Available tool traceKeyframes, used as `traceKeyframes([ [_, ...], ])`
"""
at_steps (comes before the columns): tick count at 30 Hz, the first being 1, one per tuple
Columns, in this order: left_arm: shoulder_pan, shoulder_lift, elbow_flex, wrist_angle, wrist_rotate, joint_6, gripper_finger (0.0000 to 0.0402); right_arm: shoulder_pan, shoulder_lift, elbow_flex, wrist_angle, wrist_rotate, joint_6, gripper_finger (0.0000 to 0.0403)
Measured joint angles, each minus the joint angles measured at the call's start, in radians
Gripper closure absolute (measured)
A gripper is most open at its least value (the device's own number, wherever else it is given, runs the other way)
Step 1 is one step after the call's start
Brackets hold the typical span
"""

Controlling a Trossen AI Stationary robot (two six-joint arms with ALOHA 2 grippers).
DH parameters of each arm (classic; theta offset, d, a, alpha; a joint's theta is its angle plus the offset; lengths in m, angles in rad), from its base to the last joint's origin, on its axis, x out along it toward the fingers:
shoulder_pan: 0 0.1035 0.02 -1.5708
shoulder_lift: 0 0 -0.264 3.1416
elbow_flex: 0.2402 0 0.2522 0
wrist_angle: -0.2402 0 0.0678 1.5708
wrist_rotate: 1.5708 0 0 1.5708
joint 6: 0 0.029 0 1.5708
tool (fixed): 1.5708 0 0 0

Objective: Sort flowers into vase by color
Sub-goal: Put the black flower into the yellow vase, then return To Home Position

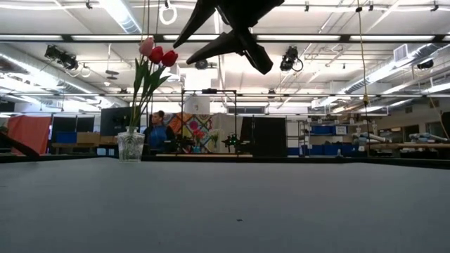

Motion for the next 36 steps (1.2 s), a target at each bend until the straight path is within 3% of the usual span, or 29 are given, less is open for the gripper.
traceKeyframes([
  [7, -0.003, 0.001, -0.002, -0.06, -0.136, -0.132, 0.0343, -0.001, 0.0, 0.0, 0.024, -0.035, -0.083, 0.0272],
  [15, -0.033, 0.006, -0.002, -0.065, -0.056, -0.217, 0.0222, -0.003, -0.001, 0.0, 0.022, -0.038, -0.082, 0.0272],
  [19, -0.071, 0.006, 0.034, -0.119, -0.03, -0.288, 0.0183, -0.003, -0.001, 0.0, 0.022, -0.038, -0.082, 0.0272],
  [27, -0.17, 0.006, 0.16, -0.383, -0.063, -0.456, 0.0173, -0.013, -0.015, 0.0, 0.016, -0.021, -0.115, 0.0272],
  [33, -0.178, 0.028, 0.166, -0.32, -0.14, -0.517, 0.0173, -0.057, -0.02, 0.0, 0.014, -0.031, -0.251, 0.0272],
  [36, -0.178, 0.054, 0.166, -0.229, -0.139, -0.519, 0.0173, -0.088, -0.02, 0.0, 0.019, -0.092, -0.351, 0.0272],
])
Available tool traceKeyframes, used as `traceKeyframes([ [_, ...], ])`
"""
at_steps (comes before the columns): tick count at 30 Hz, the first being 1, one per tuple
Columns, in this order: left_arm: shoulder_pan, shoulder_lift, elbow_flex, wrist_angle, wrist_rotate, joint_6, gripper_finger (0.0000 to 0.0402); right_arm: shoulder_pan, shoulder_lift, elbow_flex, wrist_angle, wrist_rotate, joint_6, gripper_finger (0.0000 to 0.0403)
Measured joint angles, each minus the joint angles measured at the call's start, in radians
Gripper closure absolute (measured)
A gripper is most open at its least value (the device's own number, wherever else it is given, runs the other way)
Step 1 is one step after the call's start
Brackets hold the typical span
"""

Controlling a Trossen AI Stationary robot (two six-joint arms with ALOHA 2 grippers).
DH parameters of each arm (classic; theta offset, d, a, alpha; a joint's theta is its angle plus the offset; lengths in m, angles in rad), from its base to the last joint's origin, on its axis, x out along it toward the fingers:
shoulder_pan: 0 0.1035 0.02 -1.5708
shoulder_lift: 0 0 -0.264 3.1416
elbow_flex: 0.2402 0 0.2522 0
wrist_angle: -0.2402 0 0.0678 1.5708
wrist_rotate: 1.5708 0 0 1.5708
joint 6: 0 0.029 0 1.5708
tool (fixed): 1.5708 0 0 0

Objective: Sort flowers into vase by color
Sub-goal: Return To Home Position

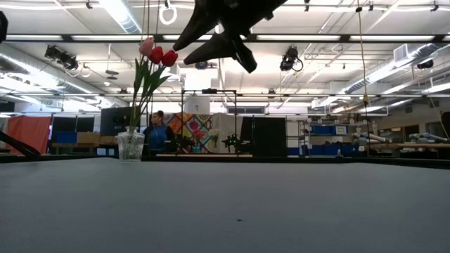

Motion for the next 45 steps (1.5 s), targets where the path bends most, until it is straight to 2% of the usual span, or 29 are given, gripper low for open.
traceKeyframes([
  [5, 0.0, 0.039, 0.001, 0.072, -0.025, 0.043, 0.0172, -0.048, 0.0, 0.0, 0.005, -0.12, -0.145, 0.0259],
  [10, -0.002, 0.094, 0.007, 0.063, 0.002, 0.04, 0.0172, -0.078, 0.0, 0.0, 0.013, -0.159, -0.2, 0.0236],
  [13, -0.004, 0.157, 0.067, 0.053, 0.018, 0.079, 0.0172, -0.086, 0.0, 0.0, 0.012, -0.161, -0.229, 0.022],
  [21, -0.001, 0.276, 0.288, -0.344, -0.015, 0.216, 0.0172, -0.074, 0.0, 0.0, 0.01, -0.092, -0.28, 0.0176],
  [25, -0.001, 0.298, 0.394, -0.412, -0.019, 0.227, 0.0172, -0.063, 0.0, 0.0, 0.003, -0.07, -0.282, 0.0165],
  [30, -0.001, 0.304, 0.527, -0.432, -0.061, 0.217, 0.0172, -0.077, -0.031, 0.0, 0.09, -0.063, -0.177, 0.0162],
  [36, 0.031, 0.305, 0.643, -0.356, -0.214, 0.189, 0.0173, -0.13, -0.152, 0.0, 0.155, -0.091, -0.232, 0.0162],
  [39, 0.066, 0.304, 0.702, -0.294, -0.405, 0.211, 0.0173, -0.148, -0.226, 0.0, 0.154, -0.131, -0.287, 0.0167],
  [42, 0.086, 0.283, 0.71, -0.19, -0.597, 0.263, 0.0183, -0.151, -0.304, 0.0, 0.153, -0.133, -0.343, 0.019],
  [45, 0.115, 0.259, 0.646, -0.03, -0.618, 0.298, 0.0225, -0.15, -0.382, 0.0, 0.106, -0.096, -0.351, 0.0236],
])
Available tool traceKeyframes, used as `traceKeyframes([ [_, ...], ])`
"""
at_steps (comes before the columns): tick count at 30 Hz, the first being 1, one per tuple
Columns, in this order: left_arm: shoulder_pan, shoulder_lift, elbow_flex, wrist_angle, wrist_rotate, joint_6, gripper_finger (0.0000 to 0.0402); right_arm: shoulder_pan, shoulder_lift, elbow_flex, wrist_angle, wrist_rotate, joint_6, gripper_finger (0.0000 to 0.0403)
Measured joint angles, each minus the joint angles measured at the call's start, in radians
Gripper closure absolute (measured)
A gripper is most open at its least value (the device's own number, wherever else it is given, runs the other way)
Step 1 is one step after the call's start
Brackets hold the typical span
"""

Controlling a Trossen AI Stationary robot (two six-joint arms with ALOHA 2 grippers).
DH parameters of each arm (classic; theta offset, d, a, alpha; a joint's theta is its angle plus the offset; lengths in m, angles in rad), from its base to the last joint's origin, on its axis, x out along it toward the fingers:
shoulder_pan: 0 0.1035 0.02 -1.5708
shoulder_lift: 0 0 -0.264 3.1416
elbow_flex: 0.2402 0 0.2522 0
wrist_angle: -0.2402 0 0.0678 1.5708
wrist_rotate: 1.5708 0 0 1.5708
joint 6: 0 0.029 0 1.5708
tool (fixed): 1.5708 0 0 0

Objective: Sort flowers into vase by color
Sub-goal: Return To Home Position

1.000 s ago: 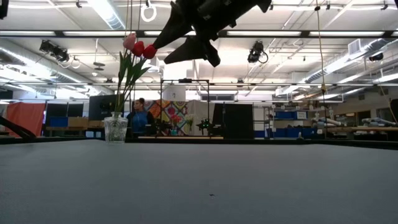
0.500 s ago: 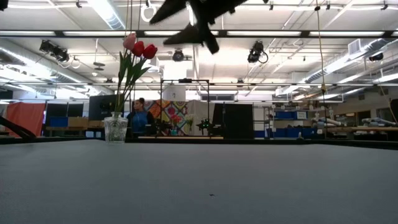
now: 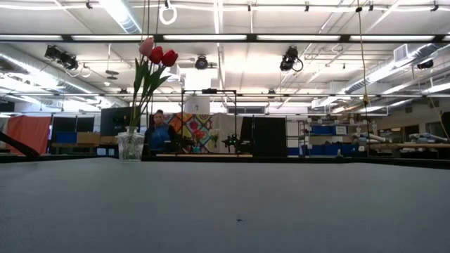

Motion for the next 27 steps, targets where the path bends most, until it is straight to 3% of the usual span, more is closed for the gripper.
traceKeyframes([
  [6, 0.126, 0.01, -0.16, 0.162, 0.021, 0.036, 0.0362, 0.0, -0.151, 0.0, -0.103, 0.012, -0.04, 0.0361],
  [8, 0.175, 0.007, -0.195, 0.187, 0.054, 0.014, 0.039, 0.0, -0.19, 0.0, -0.136, 0.018, -0.079, 0.039],
  [16, 0.442, 0.026, -0.275, 0.268, 0.312, 0.036, 0.0398, 0.0, -0.298, 0.0, -0.268, 0.085, -0.18, 0.0397],
  [20, 0.574, -0.015, -0.286, 0.307, 0.373, 0.05, 0.0399, 0.016, -0.331, -0.016, -0.354, 0.096, -0.196, 0.0397],
  [23, 0.631, -0.068, -0.346, 0.341, 0.396, 0.057, 0.0399, 0.031, -0.365, -0.088, -0.287, 0.093, -0.222, 0.0399],
  [27, 0.683, -0.174, -0.519, 0.447, 0.427, 0.036, 0.04, 0.047, -0.436, -0.233, -0.116, 0.053, -0.261, 0.04],
])
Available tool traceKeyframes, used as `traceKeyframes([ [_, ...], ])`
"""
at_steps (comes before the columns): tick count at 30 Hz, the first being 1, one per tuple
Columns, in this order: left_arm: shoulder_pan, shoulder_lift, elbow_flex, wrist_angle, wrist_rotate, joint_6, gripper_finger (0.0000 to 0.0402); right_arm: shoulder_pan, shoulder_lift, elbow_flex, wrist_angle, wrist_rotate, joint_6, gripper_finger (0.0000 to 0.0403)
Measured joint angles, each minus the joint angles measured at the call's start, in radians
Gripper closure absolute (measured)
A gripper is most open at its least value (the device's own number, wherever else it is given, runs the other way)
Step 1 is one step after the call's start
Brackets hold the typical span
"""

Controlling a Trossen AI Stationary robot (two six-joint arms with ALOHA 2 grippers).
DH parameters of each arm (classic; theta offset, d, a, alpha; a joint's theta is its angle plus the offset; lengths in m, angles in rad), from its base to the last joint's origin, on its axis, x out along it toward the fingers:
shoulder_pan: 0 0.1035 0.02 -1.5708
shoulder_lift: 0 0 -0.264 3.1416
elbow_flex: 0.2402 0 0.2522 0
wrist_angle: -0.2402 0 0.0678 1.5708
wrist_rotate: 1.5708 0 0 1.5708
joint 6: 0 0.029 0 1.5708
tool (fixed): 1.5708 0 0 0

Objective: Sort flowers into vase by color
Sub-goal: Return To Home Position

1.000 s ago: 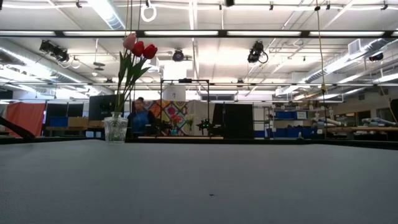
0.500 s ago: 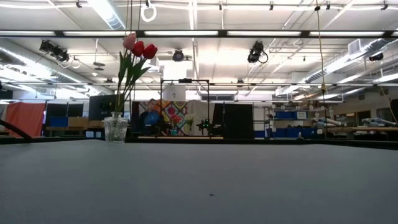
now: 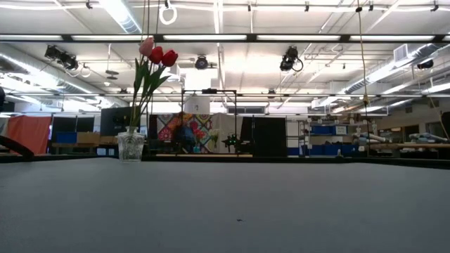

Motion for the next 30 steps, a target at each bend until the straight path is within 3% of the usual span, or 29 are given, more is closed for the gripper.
traceKeyframes([
  [4, 0.037, -0.131, -0.203, 0.138, -0.002, -0.053, 0.04, 0.009, -0.092, -0.166, 0.162, 0.009, -0.062, 0.04],
  [8, 0.048, -0.221, -0.347, 0.207, -0.015, -0.062, 0.04, -0.006, -0.16, -0.298, 0.178, 0.032, -0.127, 0.0393],
  [12, 0.027, -0.249, -0.371, 0.159, -0.019, -0.106, 0.0398, -0.014, -0.205, -0.384, 0.201, 0.035, -0.048, 0.0393],
  [16, -0.02, -0.262, -0.373, 0.104, -0.027, 0.045, 0.04, -0.013, -0.261, -0.495, 0.283, 0.036, -0.053, 0.0398],
  [21, -0.028, -0.282, -0.38, 0.056, -0.053, 0.086, 0.04, -0.005, -0.36, -0.664, 0.423, 0.024, -0.046, 0.04],
  [25, -0.028, -0.336, -0.469, 0.127, -0.052, 0.078, 0.0401, 0.008, -0.419, -0.738, 0.457, 0.009, -0.004, 0.04],
  [30, -0.028, -0.421, -0.618, 0.267, -0.053, 0.024, 0.0401, 0.019, -0.474, -0.742, 0.352, 0.01, -0.037, 0.0401],
])
